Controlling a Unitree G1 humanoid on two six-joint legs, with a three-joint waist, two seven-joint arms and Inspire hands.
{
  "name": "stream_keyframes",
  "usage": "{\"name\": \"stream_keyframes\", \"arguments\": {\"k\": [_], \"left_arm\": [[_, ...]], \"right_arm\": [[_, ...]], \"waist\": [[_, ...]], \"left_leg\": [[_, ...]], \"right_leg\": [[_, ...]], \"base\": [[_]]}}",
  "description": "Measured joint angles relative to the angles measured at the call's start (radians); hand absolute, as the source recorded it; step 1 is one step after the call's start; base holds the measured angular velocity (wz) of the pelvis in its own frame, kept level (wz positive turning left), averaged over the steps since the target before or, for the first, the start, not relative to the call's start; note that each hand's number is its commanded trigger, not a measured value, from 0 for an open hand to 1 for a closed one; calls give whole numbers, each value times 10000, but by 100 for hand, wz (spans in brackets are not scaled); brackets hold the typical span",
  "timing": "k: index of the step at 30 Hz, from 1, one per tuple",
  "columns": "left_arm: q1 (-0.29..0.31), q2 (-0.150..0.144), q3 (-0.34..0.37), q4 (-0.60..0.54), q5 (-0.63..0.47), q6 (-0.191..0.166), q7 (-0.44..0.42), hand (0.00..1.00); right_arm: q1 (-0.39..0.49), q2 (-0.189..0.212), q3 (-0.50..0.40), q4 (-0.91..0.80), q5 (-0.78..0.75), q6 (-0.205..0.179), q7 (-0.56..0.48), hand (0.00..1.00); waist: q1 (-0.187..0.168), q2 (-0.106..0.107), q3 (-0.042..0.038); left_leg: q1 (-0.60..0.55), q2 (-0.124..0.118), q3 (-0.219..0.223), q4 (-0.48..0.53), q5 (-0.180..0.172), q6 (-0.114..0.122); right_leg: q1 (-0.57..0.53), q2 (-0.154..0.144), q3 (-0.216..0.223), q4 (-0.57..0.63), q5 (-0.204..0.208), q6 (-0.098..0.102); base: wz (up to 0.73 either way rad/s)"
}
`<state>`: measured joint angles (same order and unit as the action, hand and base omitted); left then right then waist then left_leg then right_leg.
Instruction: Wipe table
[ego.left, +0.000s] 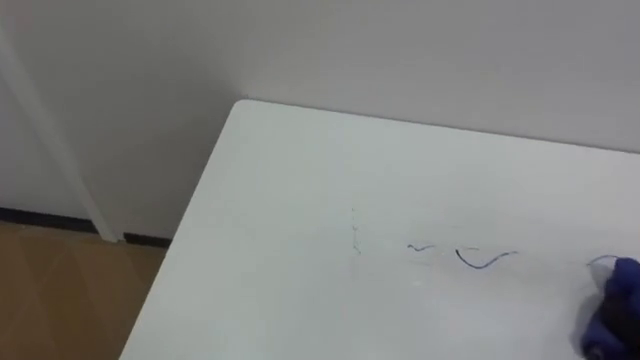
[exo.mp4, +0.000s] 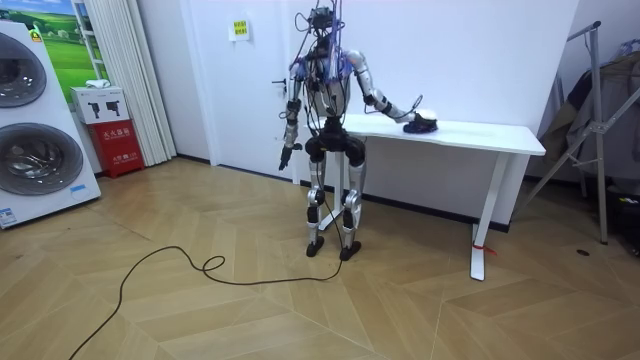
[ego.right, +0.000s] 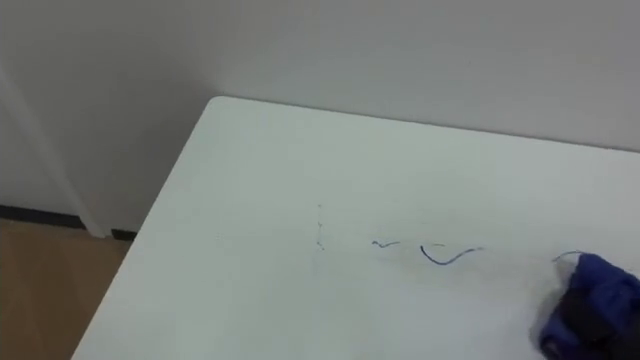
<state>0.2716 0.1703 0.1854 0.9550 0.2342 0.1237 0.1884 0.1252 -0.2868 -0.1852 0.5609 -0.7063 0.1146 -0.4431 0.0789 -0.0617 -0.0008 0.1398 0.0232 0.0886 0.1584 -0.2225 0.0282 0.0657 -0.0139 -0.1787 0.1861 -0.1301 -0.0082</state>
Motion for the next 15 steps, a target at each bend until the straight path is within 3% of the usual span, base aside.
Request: {"name": "stream_keyframes", "arguments": {"k": [3,4,6,10,12,15], "left_arm": [[-494,23,-527,298,-46,81,3,0],[-636,-12,-815,298,-44,86,0,0],[-883,-89,-1099,396,14,62,1,0],[-496,-121,-1088,315,38,96,169,0],[-73,-134,-1080,127,149,155,172,0],[398,-303,-896,72,138,334,167,0]], "right_arm": [[-521,381,2063,-1470,-1031,363,692,100],[-1173,550,3061,-1646,-1540,377,1123,100],[-2303,986,4195,-1934,-2189,325,1978,100],[-3093,1459,4694,-1682,-2297,2,2427,100],[-2874,1446,4662,-1603,-2276,-145,2377,100],[-2202,1342,4619,-1648,-2064,-681,1746,100]], "waist": [[360,-64,68],[546,-70,101],[1063,-70,112],[1468,-29,121],[1476,-44,106],[1419,14,89]], "left_leg": [[-275,-2,39,10,58,-86],[-346,17,-9,20,76,-115],[-441,47,-123,10,110,-170],[-543,86,-516,20,131,-182],[-572,44,-676,42,134,-178],[-421,21,-665,50,135,-177]], "right_leg": [[-280,62,13,-11,63,-99],[-332,88,-15,-23,73,-121],[-387,134,-124,-105,57,-153],[-272,127,-510,-287,60,-157],[-116,84,-701,-427,55,-149],[73,-30,-786,-546,22,-94]], "base": [[-12],[14],[23],[40],[44],[3]]}}
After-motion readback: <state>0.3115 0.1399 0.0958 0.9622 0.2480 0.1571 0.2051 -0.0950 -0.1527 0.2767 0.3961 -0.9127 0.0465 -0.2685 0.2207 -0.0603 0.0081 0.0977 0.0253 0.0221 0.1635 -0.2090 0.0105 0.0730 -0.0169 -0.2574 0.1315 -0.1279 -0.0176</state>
